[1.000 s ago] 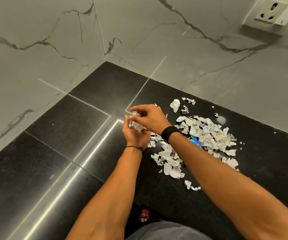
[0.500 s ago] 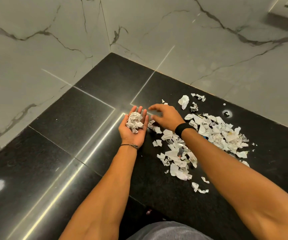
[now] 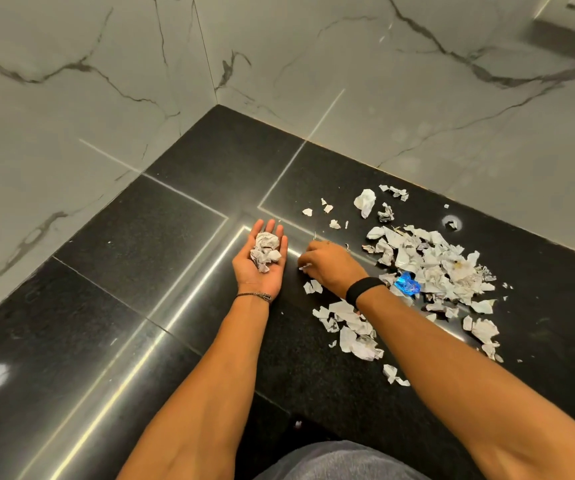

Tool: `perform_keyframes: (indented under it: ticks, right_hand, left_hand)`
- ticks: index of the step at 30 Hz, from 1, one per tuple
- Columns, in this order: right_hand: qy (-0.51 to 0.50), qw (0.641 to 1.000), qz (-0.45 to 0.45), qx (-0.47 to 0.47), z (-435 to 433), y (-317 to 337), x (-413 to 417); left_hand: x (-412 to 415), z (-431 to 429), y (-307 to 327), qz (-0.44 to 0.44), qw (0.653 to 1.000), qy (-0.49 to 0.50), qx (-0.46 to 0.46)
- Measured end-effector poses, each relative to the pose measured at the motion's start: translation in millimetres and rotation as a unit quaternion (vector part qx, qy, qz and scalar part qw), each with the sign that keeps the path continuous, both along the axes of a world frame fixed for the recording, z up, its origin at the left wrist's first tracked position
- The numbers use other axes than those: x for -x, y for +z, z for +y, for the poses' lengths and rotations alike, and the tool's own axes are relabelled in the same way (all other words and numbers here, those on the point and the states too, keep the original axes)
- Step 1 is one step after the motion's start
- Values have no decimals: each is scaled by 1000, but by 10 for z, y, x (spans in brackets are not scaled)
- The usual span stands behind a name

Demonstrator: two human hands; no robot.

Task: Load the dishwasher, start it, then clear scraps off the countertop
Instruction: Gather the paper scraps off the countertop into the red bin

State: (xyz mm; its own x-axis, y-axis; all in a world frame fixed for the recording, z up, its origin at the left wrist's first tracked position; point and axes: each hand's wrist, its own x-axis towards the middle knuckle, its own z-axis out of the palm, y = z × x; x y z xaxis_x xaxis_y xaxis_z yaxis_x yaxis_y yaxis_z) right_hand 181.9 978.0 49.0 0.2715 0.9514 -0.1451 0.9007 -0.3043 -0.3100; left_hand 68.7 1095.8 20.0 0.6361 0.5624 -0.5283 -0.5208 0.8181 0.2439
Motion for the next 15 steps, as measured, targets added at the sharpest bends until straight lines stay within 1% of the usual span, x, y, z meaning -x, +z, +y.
perform_keyframes:
  ticks: [2,3,5,7,9,11,15]
  right_hand:
    - [-39,999,17,-5,-45,62,-2]
    - [-66,997,33,-24,-67,106,-2]
    - [-131,983,89,-96,-79,203,8]
    - [-169,958,154,-171,-43,321,59]
    - [-171,939,209,-212,25,469,150]
    - [-161,929,241,-229,105,585,245]
    - [-158,932,231,-231,216,667,402]
  left_hand:
    - [23,-42,39,-3,1000,2,0]
    - [42,-72,60,-2,1000,1,-2]
    - [60,-135,103,-3,1000,-2,-8]
    - [67,-196,129,1,1000,-1,-13]
    - [66,-258,151,6,1000,-5,-16]
    - [61,-327,178,4,1000,-10,-20]
    - [65,-403,205,-6,1000,-14,2]
